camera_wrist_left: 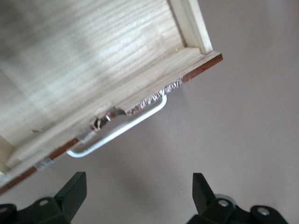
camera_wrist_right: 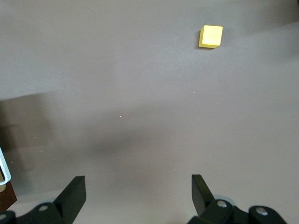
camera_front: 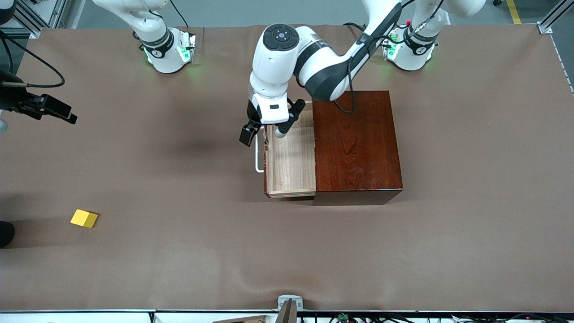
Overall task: Open drawer, take yellow block, close drawer
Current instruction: 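Withdraw the right gripper while the left gripper reaches the drawer front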
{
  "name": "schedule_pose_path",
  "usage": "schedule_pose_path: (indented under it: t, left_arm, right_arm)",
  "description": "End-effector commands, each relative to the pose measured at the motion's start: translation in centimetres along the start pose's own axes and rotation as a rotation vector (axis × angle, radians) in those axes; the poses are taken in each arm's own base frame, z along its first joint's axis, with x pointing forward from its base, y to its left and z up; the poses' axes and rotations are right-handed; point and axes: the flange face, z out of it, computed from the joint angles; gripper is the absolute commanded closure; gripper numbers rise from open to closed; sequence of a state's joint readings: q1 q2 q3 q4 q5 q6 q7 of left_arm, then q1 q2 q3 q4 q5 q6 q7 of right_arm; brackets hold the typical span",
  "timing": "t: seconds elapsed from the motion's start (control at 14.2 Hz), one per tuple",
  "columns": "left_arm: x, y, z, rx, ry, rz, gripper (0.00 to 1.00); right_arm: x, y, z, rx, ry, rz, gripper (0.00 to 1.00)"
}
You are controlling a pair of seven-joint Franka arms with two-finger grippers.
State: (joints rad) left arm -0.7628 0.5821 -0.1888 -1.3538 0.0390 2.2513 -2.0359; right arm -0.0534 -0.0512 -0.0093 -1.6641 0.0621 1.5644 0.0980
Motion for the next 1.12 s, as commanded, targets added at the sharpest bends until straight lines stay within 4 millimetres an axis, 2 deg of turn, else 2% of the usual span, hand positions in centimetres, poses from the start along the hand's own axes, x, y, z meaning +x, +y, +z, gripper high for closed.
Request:
schedule_pose_path:
  t: [0.0,0.21,0.35,0.49,0.77,0.91,1.05]
  left_arm:
    - [-0.6,0.6,2.3,-0.012,-0.015,-0.12,0.0]
    - [-0.3,0.3,4.0,0.007,-0.008,-0.275,0.0]
    - [-0.5,-0.3,5.7,0.03,0.001,-0.338,0.0]
    - [-1.0,-1.1,7.7,0.055,0.013,-0.369,0.0]
    - [-0.1,-2.1,11.2,0.1,0.045,-0.386,0.0]
    - [0.3,-2.1,11.3,0.106,0.05,-0.393,0.0]
    - [1.7,-1.5,11.0,0.107,0.071,-0.432,0.0]
  right_arm:
    - [-0.4,-1.2,-0.5,-0.025,0.008,-0.015,0.0]
    - [-0.2,-1.0,-2.0,-0.03,0.049,-0.011,0.0]
    - [0.0,-0.9,-2.2,-0.027,0.063,-0.011,0.0]
    - [0.0,-1.1,-2.1,-0.027,0.061,-0.012,0.0]
    - [-0.1,-1.0,-2.1,-0.027,0.058,-0.012,0.0]
    - [-0.1,-1.1,-2.2,-0.029,0.06,-0.016,0.0]
    - [-0.1,-1.0,-2.2,-0.03,0.061,-0.019,0.0]
